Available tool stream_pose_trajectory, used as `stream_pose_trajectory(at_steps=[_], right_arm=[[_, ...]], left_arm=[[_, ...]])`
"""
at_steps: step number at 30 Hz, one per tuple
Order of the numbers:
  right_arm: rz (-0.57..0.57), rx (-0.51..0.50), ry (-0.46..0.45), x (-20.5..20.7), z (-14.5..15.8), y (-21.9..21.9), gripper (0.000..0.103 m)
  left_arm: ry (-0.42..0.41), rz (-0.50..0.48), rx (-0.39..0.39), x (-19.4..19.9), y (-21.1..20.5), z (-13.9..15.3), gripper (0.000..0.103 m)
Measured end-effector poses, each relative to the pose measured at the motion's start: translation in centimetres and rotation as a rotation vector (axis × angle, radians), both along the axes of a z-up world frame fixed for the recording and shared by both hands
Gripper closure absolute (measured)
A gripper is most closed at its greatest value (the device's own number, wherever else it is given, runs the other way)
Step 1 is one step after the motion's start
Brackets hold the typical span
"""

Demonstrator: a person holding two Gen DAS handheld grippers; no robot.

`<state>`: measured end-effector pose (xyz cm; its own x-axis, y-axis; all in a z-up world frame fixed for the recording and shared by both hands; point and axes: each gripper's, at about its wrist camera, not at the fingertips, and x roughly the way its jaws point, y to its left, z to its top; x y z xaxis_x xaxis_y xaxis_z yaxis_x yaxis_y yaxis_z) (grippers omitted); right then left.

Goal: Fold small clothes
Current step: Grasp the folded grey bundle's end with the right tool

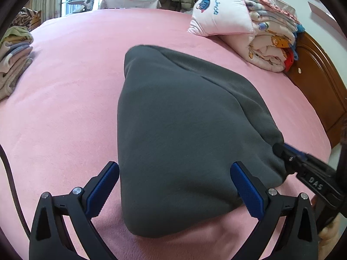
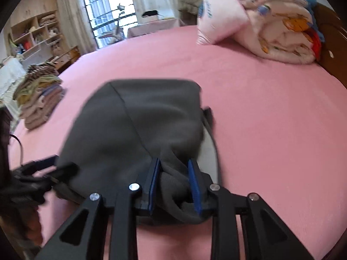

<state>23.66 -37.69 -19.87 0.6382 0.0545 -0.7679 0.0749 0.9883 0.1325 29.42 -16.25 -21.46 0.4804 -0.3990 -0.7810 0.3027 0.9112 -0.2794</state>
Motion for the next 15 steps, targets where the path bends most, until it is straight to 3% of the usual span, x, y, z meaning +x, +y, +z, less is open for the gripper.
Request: stream_pose_trajectory(at_steps=[4,15], right_arm=[[-0.025,0.015,0.008,-0.7,-2.0,-0.9,0.077],[-0.072,0.038,-0.008,-1.5,-3.1,-1.1,0.069]], left_arm=[[-0.002,-0.011,-0.016,-0.4,0.0,-0.8,0.000],[0.002,-0.008,0.005,-0.9,-0.2,-0.4,0.000]])
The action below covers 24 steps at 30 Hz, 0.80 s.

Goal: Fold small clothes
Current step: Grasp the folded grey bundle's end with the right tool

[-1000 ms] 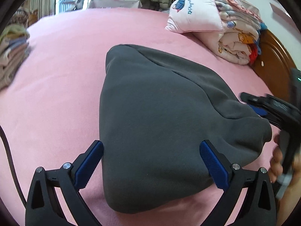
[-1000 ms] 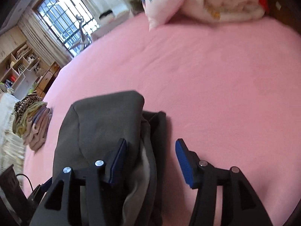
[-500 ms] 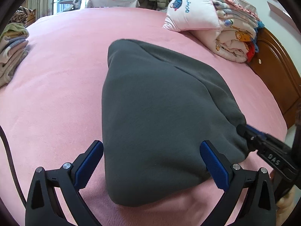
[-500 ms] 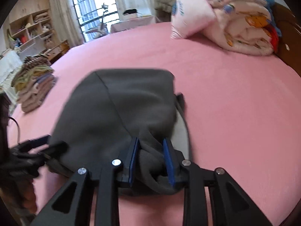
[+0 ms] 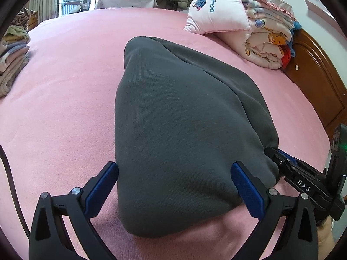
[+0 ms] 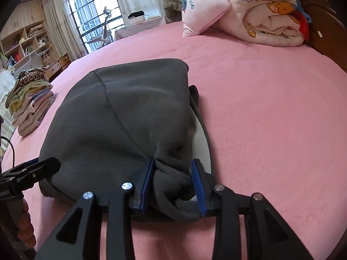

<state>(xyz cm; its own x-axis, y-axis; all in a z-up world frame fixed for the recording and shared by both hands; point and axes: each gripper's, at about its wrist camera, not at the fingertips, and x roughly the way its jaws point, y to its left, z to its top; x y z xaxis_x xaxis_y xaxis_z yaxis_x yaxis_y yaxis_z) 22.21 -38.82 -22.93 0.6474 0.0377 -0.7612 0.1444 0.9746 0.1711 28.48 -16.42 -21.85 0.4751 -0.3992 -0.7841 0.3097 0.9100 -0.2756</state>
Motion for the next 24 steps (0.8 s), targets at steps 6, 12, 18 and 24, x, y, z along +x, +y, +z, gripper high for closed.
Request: stream_pose_trajectory(at_steps=[6,12,18,24], right_arm=[[-0.006,-0.084,0.027,0.3,1.0,1.3,0.065],[-0.033,-0.077,0.056,-0.5,3.6,2.2,0.060],[0.023,-0.051,0.029,-3.9,7.0,3.6,0.052],[0.086,-0.074,0.025,-6.2,9.1,4.8,0.036]], left_arm=[[-0.019,0.020,0.062,-1.2,0.9,2.0,0.000],[-0.069,0.026,0.105,-4.1,2.6,5.5,0.001],[-0.111,0.049,0.105,-6.9,5.1,9.1,0.001],[-0.146,0.052,0.047,-7.3,6.5,13.1,0.001]])
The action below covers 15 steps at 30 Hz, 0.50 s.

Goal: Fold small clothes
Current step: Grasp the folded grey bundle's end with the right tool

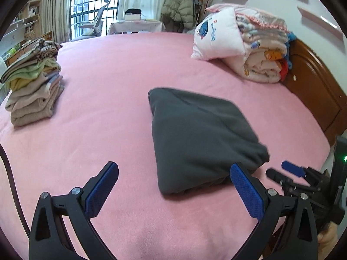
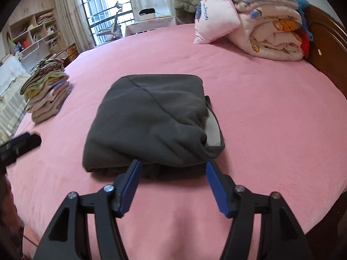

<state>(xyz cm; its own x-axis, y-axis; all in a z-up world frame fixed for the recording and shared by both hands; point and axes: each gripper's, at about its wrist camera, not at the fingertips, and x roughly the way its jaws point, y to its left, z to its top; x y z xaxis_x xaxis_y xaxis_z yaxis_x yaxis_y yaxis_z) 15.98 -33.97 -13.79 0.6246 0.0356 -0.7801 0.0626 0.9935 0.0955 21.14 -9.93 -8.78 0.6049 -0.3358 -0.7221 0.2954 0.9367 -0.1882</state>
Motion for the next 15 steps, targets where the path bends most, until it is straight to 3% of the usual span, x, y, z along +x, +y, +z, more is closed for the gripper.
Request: stream_pose_trajectory(at_steps=[8,12,15], right_arm=[[0.027,0.005,-0.029,4.1,4.3,-1.6,0.017],[0.038,-0.015,-0.012,7.7,4.9,-2.8,0.014],[0.027,0.001,0.052,11.3,4.0,-4.5,0.013]], left_arm=[[0.038,-0.018,-0.058,5.7,-0.1,2.6,0.001],[0.076,0.004,-0.015,10.2,-0.8,1.8,0.001],[0.141,0.011,-0.017,13.0,-1.1,0.2,0.001]])
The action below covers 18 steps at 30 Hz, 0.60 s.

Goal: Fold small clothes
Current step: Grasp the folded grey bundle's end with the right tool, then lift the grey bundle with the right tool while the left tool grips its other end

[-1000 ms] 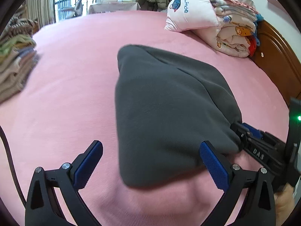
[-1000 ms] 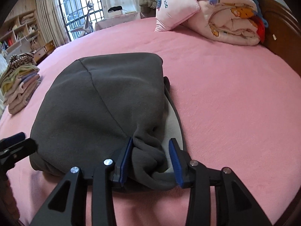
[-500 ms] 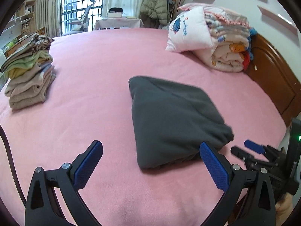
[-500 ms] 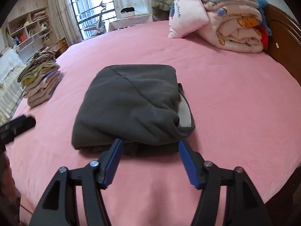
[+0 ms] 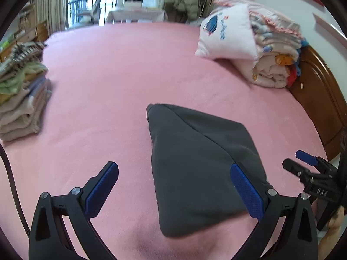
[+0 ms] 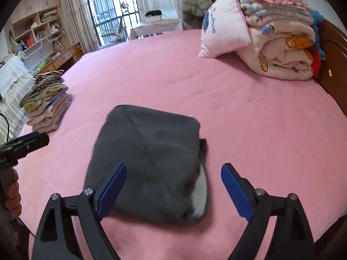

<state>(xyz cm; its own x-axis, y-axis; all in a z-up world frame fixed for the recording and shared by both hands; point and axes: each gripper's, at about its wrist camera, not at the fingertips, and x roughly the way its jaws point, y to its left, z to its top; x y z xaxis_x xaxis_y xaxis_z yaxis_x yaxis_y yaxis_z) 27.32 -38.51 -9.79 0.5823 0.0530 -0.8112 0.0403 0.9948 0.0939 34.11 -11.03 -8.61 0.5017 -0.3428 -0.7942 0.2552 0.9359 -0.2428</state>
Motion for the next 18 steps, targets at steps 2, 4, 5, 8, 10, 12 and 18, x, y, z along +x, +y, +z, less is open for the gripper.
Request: stream_pose_trajectory(at_steps=[2,4,5,8,10,12,18], right_arm=[[-0.014,0.058,0.050,1.8,-1.1,-1.4,0.013],[-0.036,0.137,0.108,3.5,-2.9,-3.0,0.008],[-0.043,0.167,0.132,4.1,-3.9,-3.7,0.002],[-0.041,0.253,0.196,5.1,-6.7,-4.9,0.000],[-0.044,0.317,0.251,5.5,-8.7,-5.7,0.000],[-0.042,0.384,0.292,5.7,-10.8,-6.2,0.000],[-0.031,0.518,0.378,6.0,-15.3,-6.8,0.000]], left_arm=[[0.060,0.013,-0.024,1.9,-0.1,-1.6,0.001],[0.120,0.033,-0.046,3.6,-0.2,-3.4,0.001],[0.142,0.038,-0.053,4.3,-0.3,-4.3,0.001],[0.192,0.022,-0.054,5.6,-1.0,-6.5,0.001],[0.215,-0.003,-0.040,6.0,-1.8,-8.0,0.001],[0.224,-0.028,-0.021,6.3,-2.8,-9.3,0.001],[0.297,-0.081,-0.023,6.5,-4.6,-13.3,0.001]])
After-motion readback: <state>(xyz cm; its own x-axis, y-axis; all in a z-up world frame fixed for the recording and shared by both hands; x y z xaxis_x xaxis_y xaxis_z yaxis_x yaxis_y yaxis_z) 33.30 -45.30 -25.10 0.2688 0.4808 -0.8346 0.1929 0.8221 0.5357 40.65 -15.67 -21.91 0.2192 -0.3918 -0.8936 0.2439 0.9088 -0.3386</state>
